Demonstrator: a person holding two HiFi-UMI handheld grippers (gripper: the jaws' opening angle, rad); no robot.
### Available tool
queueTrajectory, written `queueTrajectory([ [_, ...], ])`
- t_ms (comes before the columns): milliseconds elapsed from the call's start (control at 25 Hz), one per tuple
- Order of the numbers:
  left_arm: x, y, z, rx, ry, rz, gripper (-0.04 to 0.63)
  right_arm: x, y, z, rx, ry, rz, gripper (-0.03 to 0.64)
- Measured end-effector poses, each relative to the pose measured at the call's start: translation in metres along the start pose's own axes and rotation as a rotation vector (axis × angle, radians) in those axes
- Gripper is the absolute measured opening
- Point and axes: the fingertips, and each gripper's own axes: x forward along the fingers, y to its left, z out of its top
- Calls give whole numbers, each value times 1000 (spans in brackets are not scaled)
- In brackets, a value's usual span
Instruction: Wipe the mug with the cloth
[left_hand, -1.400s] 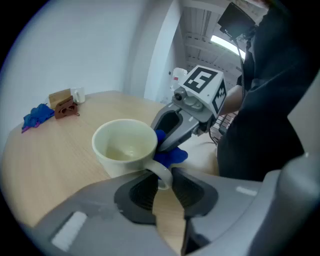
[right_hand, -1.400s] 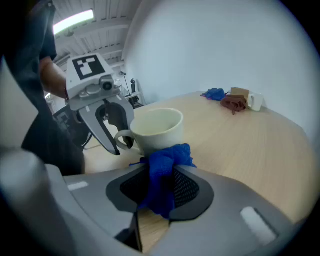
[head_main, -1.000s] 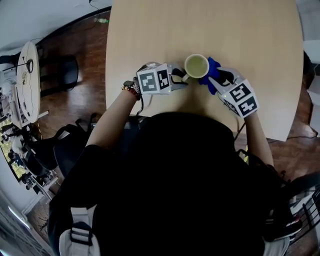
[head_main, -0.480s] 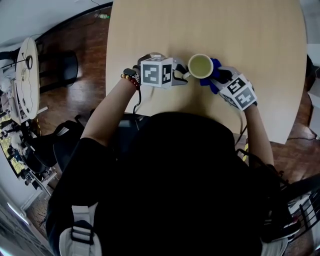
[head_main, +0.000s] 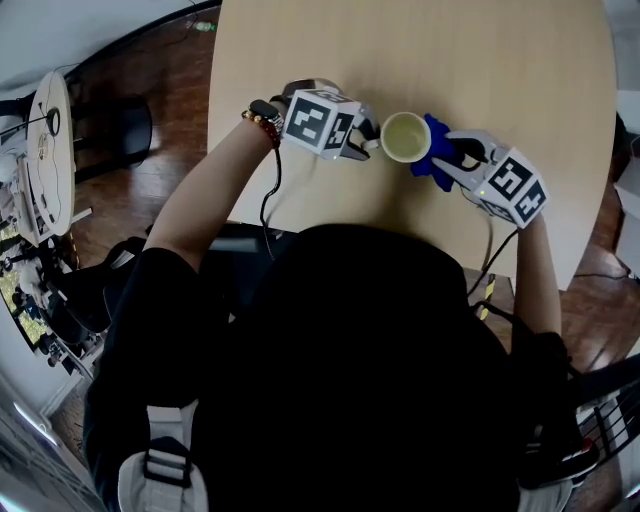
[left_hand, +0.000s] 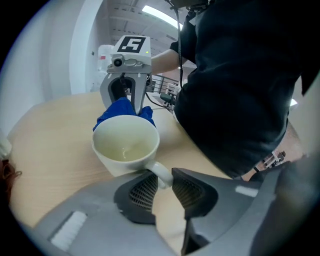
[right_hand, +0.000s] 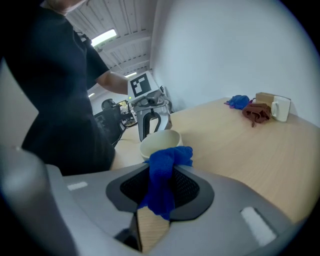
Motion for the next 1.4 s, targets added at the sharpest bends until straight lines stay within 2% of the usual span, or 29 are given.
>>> queueTrajectory([
  [200,-3,2,-5,50,28,-60,94,13,-4,-12,-1,42,35,115],
  [440,-3,4,-5,53,-23,-73,97,34,-18,-33,-19,156,45,115],
  [680,2,-1,0,31,-94,-34,96,22,-21,-21,-26,102,68,115],
  [920,-4,-2,0,67,-83,-64,95,-7,-30,19,-164,61,163,115],
  [1040,-3,-3,-1,96,-68,-90,95,-6,-26,23,-190,83,247,115],
  [1160,-3,-2,-2,117,-57,-114,95,-2,-23,14,-210,150,301,115],
  [1280,-6,-1,-4,107,-71,-123,95,8,-23,8,-195,161,308,115],
  [1400,-8,1,-4,74,-111,-93,95,17,-25,2,-167,152,287,115],
])
